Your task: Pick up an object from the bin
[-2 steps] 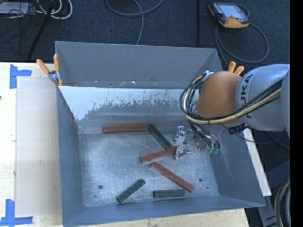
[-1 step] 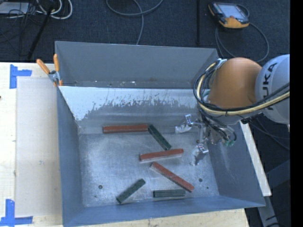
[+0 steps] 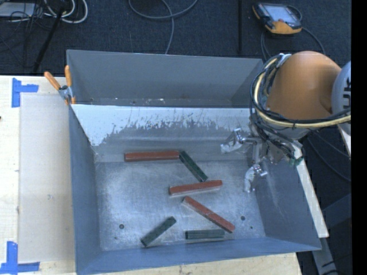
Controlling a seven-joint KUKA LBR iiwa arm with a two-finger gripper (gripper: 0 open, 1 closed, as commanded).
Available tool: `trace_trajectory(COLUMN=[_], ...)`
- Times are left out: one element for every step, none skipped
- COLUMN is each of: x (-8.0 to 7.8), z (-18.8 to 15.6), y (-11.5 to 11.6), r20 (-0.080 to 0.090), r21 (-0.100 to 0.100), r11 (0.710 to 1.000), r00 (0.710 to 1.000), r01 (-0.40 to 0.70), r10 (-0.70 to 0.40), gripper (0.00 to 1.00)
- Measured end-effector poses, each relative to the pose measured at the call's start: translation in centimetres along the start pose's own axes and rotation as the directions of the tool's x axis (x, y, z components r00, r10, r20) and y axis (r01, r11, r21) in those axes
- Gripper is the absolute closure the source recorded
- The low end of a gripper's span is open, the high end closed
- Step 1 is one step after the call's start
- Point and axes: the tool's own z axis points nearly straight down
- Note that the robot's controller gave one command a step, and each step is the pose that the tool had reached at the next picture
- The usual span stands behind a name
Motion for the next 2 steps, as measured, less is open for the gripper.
trace_trajectory(x=[-0.7,-1.1], z=[2.5,12.8], y=[-0.1,2.0], r20=[0.012,0.009], r21=[0.005,0.006], r11=[1.0,0.878], r00=[1.0,0.878], r01=[0.014,-0.48], r10=[-0.014,0.479], gripper=[0.0,1.0])
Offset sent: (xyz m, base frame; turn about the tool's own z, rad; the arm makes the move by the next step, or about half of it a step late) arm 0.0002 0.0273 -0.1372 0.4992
